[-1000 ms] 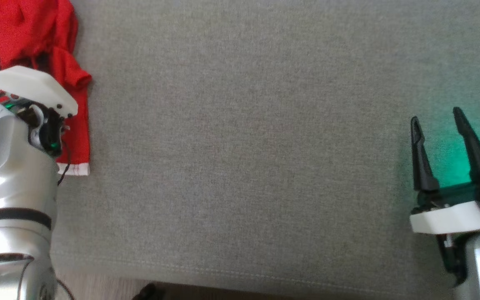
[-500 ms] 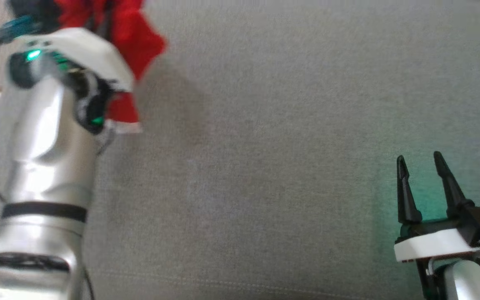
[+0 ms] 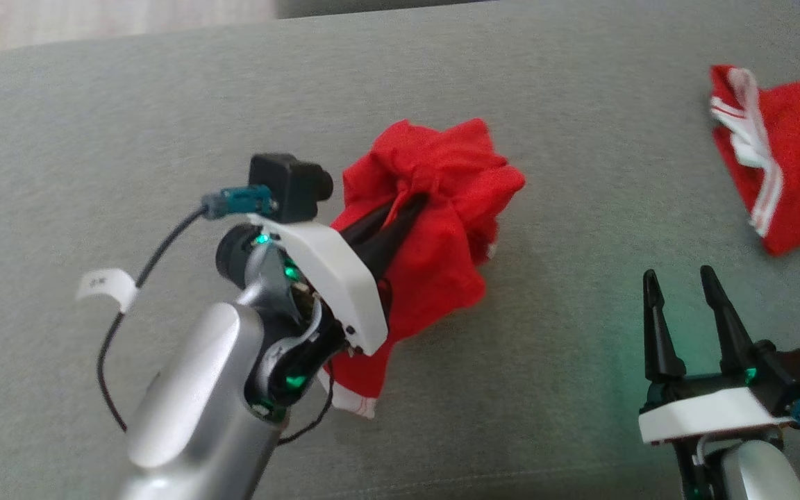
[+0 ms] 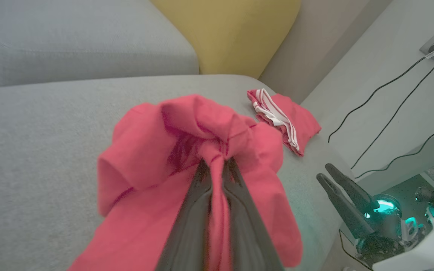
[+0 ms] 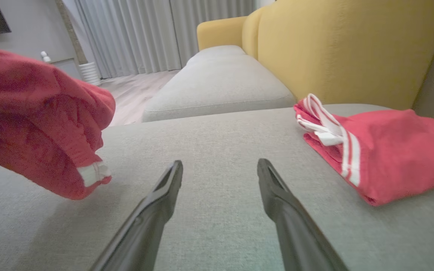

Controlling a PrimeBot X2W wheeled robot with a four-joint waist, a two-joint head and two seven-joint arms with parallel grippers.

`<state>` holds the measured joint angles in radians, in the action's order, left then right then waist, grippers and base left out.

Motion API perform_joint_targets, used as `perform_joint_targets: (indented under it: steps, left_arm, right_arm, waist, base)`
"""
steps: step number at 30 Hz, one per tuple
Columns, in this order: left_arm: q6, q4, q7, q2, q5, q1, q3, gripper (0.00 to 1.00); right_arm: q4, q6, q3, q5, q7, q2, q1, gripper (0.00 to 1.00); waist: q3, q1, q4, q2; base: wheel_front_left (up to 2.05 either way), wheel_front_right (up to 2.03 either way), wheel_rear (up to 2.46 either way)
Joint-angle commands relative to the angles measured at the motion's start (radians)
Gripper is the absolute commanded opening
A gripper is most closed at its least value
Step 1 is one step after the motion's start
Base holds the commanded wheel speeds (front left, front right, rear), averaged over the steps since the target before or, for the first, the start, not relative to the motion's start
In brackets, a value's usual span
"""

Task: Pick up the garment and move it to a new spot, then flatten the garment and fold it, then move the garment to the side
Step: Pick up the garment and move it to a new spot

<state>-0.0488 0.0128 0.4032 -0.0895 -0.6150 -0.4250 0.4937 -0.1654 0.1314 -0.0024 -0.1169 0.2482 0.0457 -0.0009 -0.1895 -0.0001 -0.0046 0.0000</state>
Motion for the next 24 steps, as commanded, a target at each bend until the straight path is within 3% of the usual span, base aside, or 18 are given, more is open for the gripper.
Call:
perform_joint_targets:
  steps: [1,5,6,10,12,13,14,19,24]
  left_arm:
    - [0.018,-0.036,-0.004,-0.008,0.012,-0.032,-0.029,0.00]
    - [0.093,0.055,-0.063,0.012,0.071,-0.033,-0.014,0.00]
    - [0.145,0.124,-0.112,0.026,0.081,-0.045,-0.016,0.00]
    - [0.230,0.256,-0.259,0.038,0.016,-0.088,0.033,0.03]
    - [0.252,0.297,-0.313,0.039,-0.083,-0.109,0.110,0.43]
    - [0.262,0.318,-0.348,0.039,-0.107,-0.129,0.151,0.94]
    - [0.271,0.339,-0.382,0.039,-0.123,-0.149,0.191,1.00]
    - [0.299,0.403,-0.482,0.039,-0.243,-0.212,0.337,1.00]
    - [0.312,0.435,-0.583,0.039,-0.281,-0.227,0.397,1.00]
  right_arm:
    - [0.027,-0.001,0.029,-0.011,0.013,0.005,-0.010,1.00]
    - [0.024,-0.001,0.037,-0.028,0.013,0.005,-0.012,1.00]
    - [0.020,-0.001,0.036,-0.033,0.013,0.005,-0.015,1.00]
    - [0.015,-0.001,0.050,-0.040,0.013,0.005,-0.022,1.00]
    - [0.009,-0.001,0.061,-0.042,0.013,0.005,-0.024,1.00]
    - [0.007,-0.001,0.065,-0.043,0.013,0.005,-0.025,1.00]
    - [0.005,-0.001,0.067,-0.043,0.013,0.005,-0.025,1.00]
    - [-0.001,-0.001,0.060,-0.040,0.013,0.005,-0.022,1.00]
    - [0.002,-0.001,0.042,-0.028,0.013,0.005,-0.010,1.00]
  waist:
    - [-0.008,0.0001,-0.057,0.0000]
    - [-0.014,0.0001,-0.112,0.0000]
    - [-0.015,0.0001,-0.133,0.0000]
    - [-0.019,0.0001,-0.163,0.0000]
    - [-0.020,0.0001,-0.173,0.0000]
    - [-0.020,0.0001,-0.176,0.0000]
    - [-0.019,0.0001,-0.177,0.0000]
    - [-0.014,0.0001,-0.167,0.0000]
    - [0.011,0.0001,-0.136,0.0000]
  base:
    - [0.00,0.00,0.00]
    - [0.00,0.00,0.00]
    - [0.00,0.00,0.00]
    - [0.00,0.00,0.00]
    - [0.00,0.00,0.00]
    - [0.00,0.00,0.00]
    - [0.00,0.00,0.00]
    - [0.00,0.00,0.00]
    - [0.00,0.00,0.00]
